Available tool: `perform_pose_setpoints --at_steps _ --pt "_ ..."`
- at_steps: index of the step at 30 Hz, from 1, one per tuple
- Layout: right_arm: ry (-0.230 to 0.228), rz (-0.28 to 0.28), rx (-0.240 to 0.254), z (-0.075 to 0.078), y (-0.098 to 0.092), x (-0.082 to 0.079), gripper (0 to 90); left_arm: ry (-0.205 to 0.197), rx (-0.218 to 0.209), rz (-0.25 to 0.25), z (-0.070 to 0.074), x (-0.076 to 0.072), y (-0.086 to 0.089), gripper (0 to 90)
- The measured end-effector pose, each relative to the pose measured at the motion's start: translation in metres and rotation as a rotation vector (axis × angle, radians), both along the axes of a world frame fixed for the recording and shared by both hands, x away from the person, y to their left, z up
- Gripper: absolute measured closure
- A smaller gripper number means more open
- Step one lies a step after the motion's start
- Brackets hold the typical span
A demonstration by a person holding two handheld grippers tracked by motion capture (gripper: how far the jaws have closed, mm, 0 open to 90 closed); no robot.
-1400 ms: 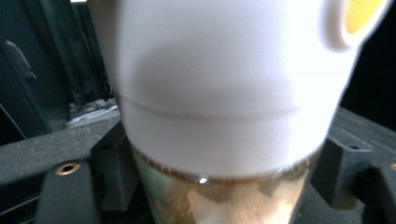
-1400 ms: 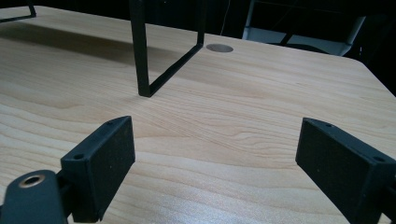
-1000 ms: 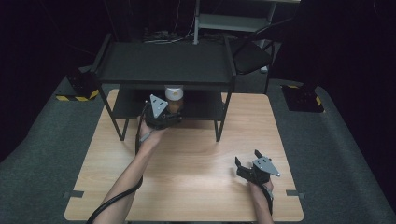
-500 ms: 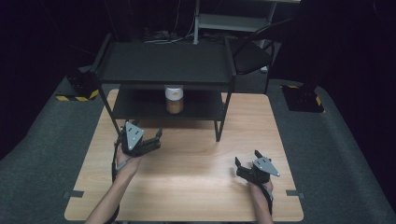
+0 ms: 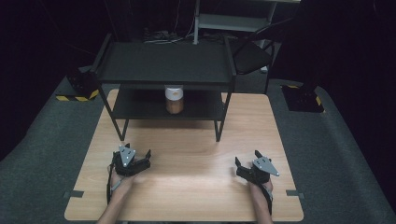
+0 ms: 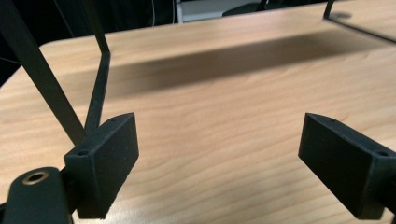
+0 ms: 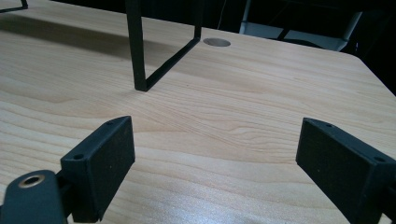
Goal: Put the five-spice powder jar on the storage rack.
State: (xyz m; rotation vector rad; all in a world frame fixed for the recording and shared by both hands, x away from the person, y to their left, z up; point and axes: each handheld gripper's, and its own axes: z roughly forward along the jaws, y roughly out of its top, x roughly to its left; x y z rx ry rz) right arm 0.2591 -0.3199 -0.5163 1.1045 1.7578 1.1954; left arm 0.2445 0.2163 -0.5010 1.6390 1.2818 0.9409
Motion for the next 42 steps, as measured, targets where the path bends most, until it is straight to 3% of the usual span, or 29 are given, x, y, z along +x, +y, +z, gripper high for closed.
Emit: perform_pose_setpoints --at_steps 4,6,14,19,42 --pt "0.002 -0.005 0.003 0.000 0.000 0.000 10.9 0.025 0.009 0.016 -0.008 0.004 -0.002 12.3" --pt "0.002 -0.007 0.004 0.000 0.000 0.000 10.9 0.006 0.006 0.013 -0.010 0.004 -0.002 12.3" --pt "-0.002 -0.018 0.010 -0.001 0.001 -0.001 10.9 0.008 0.034 0.035 -0.012 0.001 -0.009 12.3" --pt "-0.001 -0.017 0.008 0.000 0.001 -0.001 10.9 0.000 0.023 0.044 -0.013 -0.001 -0.008 12.3" --pt "-0.001 -0.010 0.006 0.000 0.001 -0.001 10.8 0.006 0.042 0.046 -0.013 -0.001 -0.011 12.4"
